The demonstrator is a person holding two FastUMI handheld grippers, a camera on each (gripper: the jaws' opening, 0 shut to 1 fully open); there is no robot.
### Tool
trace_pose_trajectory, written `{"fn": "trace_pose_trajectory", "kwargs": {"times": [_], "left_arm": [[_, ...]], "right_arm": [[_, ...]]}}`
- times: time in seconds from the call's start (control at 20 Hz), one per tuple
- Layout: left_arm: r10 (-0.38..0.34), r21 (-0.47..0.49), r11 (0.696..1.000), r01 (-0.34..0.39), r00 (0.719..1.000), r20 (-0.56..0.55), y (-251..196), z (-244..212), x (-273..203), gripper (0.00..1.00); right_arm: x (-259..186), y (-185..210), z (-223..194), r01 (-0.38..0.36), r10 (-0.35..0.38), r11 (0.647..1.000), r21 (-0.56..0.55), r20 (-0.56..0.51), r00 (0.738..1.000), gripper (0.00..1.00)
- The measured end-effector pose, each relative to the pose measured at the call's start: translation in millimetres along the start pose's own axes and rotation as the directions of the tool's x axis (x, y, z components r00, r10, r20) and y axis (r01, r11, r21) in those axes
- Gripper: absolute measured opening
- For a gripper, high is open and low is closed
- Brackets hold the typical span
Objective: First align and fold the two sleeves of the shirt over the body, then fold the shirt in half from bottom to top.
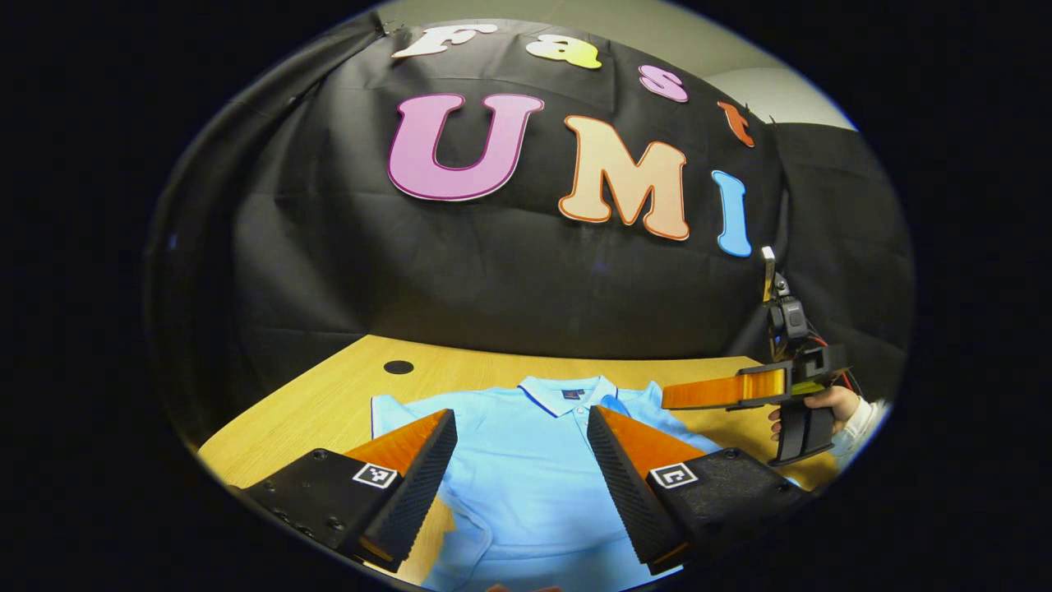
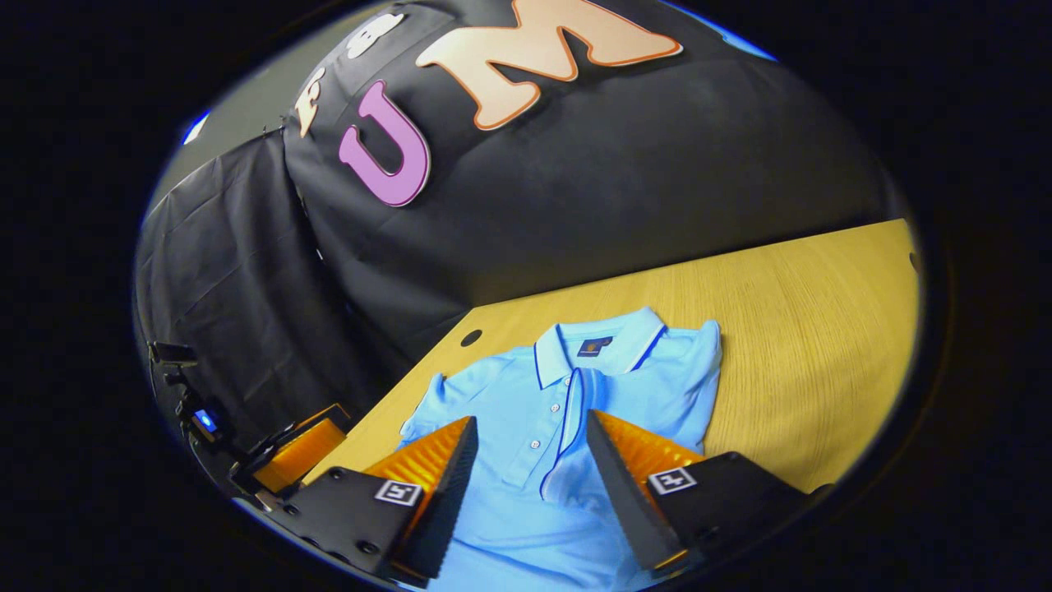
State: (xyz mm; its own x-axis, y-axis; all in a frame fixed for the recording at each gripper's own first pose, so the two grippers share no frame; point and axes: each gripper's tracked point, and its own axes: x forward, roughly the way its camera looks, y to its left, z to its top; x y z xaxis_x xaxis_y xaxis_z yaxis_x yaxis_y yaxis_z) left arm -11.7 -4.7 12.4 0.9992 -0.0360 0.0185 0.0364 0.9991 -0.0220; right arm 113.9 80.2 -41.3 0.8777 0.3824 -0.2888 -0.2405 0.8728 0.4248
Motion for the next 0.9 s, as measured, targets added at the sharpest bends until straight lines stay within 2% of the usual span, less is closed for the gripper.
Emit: {"fn": "trace_pose_trajectory", "kwargs": {"times": [0.05,0.4,0.6,0.7,0.8,0.9], "left_arm": [[0.007,-0.004,1.000,-0.007,1.000,0.003,4.0,1.7,0.3,0.95],[0.155,-0.045,0.987,-0.156,0.988,-0.026,70.4,0.5,7.9,0.95],[0.252,-0.007,0.967,-0.253,0.964,-0.086,117.8,-15.7,16.9,0.95],[0.309,0.011,0.951,-0.310,0.941,-0.135,139.0,-28.1,22.5,0.95],[0.320,-0.003,0.946,-0.325,0.932,-0.171,143.5,-33.0,29.7,0.94],[0.292,-0.030,0.953,-0.302,0.938,-0.190,137.6,-29.9,43.1,0.93]], "right_arm": [[-5.7,2.7,1.0,0.001,-0.001,1.000,-0.017,0.005,1.000,0.96],[-60.5,28.8,0.4,-0.002,0.016,0.994,-0.108,0.131,0.991,0.97],[-79.6,37.0,-14.9,-0.007,0.041,0.972,-0.233,0.142,0.989,0.97],[-86.4,38.6,-18.7,-0.009,0.047,0.970,-0.241,0.150,0.988,0.97],[-90.7,27.7,-18.8,0.026,0.018,0.968,-0.250,0.173,0.985,0.97],[-98.9,21.6,-19.5,0.046,0.004,0.964,-0.260,0.186,0.982,0.97]]}}
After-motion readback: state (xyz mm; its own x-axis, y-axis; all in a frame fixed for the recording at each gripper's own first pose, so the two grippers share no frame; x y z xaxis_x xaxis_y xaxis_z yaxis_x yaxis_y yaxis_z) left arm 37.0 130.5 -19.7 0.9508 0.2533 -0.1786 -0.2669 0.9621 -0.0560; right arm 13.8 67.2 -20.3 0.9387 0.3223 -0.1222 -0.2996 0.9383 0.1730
